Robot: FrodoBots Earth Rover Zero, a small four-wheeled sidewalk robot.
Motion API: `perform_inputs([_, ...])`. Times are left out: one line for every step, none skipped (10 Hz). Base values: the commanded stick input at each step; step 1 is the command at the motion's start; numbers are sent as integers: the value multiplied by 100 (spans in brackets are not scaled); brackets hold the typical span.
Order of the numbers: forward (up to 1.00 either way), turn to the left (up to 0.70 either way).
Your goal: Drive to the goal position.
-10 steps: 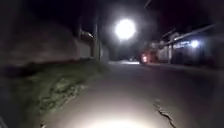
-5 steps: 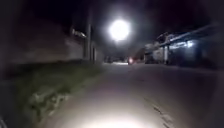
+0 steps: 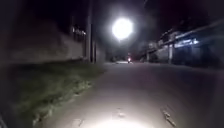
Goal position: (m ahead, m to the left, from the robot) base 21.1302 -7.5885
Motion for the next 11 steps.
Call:
perform_inputs([100, -12])
perform_inputs([100, -20])
perform_inputs([100, -28])
perform_inputs([100, -37])
perform_inputs([100, -40])
perform_inputs([100, -40])
perform_inputs([100, -31])
perform_inputs([100, -14])
perform_inputs([100, 0])
perform_inputs([100, 0])
perform_inputs([100, 0])
